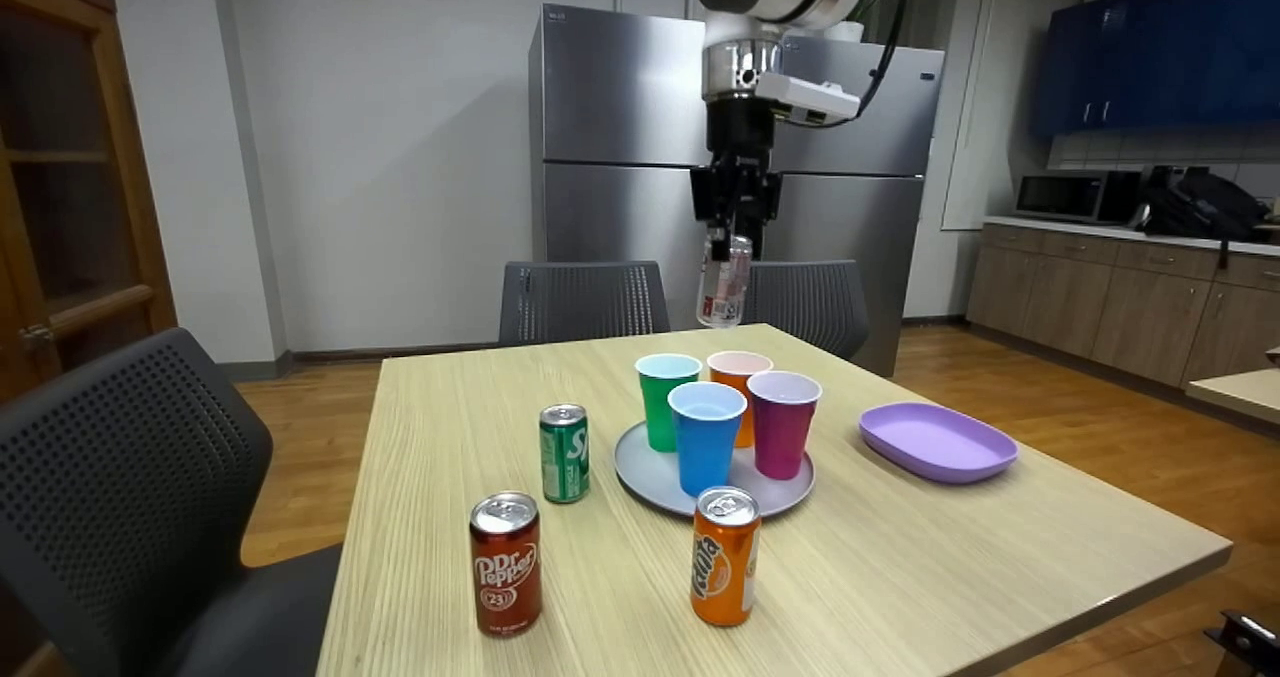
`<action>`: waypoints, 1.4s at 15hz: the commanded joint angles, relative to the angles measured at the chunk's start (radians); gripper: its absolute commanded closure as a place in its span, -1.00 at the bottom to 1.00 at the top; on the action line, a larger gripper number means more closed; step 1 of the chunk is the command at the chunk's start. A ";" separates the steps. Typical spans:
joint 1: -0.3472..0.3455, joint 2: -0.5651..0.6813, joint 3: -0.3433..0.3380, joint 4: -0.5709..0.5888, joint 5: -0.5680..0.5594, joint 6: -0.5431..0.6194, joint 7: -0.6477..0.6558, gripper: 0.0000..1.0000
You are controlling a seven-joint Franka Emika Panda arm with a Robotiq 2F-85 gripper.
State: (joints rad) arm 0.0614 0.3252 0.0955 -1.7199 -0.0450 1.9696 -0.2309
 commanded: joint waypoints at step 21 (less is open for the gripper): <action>-0.181 -0.156 -0.180 -0.344 0.072 0.150 0.000 0.27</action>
State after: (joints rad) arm -0.0942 0.2069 -0.0749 -2.0169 0.0073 2.0910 -0.2306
